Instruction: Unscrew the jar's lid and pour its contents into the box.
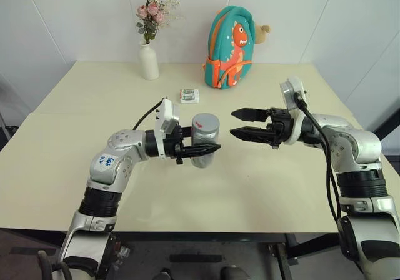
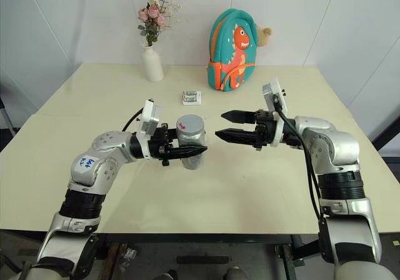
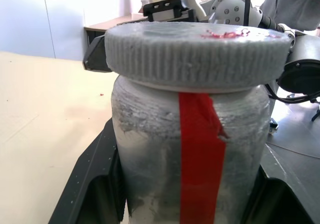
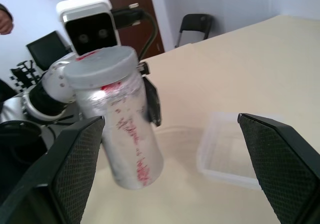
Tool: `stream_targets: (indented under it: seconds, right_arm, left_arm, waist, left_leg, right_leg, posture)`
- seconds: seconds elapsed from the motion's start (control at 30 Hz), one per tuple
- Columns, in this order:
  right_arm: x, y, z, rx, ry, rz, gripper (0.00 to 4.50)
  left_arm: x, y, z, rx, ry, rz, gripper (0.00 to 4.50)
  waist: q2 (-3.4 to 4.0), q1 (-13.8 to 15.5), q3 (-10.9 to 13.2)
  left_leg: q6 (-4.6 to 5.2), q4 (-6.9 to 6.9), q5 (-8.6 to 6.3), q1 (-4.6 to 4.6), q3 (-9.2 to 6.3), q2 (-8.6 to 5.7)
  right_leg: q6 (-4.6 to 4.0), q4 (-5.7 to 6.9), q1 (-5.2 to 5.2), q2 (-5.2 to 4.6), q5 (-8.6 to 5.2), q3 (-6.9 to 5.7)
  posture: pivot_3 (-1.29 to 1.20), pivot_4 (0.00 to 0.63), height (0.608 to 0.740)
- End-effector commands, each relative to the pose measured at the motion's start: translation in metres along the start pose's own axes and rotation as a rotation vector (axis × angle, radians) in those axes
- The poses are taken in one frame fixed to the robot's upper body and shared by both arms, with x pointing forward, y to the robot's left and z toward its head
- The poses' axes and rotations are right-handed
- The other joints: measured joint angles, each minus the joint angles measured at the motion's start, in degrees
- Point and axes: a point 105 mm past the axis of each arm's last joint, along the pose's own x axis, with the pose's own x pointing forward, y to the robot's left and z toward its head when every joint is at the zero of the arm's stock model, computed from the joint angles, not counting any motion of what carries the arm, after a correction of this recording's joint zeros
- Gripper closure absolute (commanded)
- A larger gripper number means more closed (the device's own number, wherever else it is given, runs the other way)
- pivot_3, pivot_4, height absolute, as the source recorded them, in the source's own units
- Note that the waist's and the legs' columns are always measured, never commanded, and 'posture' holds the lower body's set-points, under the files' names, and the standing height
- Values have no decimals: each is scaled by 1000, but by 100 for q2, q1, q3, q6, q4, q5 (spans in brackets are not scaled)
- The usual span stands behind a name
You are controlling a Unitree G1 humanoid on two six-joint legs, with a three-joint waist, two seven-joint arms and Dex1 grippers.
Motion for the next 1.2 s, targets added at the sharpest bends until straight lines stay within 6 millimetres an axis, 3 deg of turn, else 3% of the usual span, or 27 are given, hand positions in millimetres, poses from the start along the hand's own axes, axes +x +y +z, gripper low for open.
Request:
stream_targets:
  seconds: [0.03,0.5,0.83,0.93,1.07,1.2]
  right_arm:
    - [3,12,15,-48,-26,58,20]
    - [49,28,28,-105,-61,155,20]
    - [59,30,21,-103,-36,175,20]
    - [59,28,22,-105,-36,166,648]
    - [60,29,25,-113,-49,163,1947]
    - [58,31,37,-105,-110,167,1957]
  left_arm:
    - [-1,-4,11,40,-23,-18,2060]
    - [2,-5,10,34,-24,-28,2060]
    - [3,-6,10,35,-29,-27,2060]
    - [3,-6,10,35,-29,-26,2060]
    - [3,-5,10,33,-28,-24,2060]
    - [2,-5,9,34,-22,-22,2060]
  waist:
    - [0,16,0]
    - [0,17,0]
    - [0,13,0]
    - [0,16,0]
    - [0,15,0]
    - [0,12,0]
  left_leg:
    - [0,2,0,0,0,-1]
    - [0,1,0,-1,-1,0]
    - [0,1,0,-1,-1,0]
    - [0,1,0,-1,-1,0]
    - [0,1,0,-1,-1,0]
    - [0,1,0,-1,-1,0]
  right_leg:
    - [0,0,2,-1,0,0]
    - [1,-1,1,-1,1,0]
    - [1,-1,1,-1,1,0]
    - [1,-1,1,-1,1,0]
    - [1,-1,1,-1,1,0]
    - [1,-1,1,-1,1,0]
  posture:
    - [0,150,740]
    - [0,150,740]
    - [0,150,740]
    - [0,150,740]
    - [0,150,740]
    - [0,150,740]
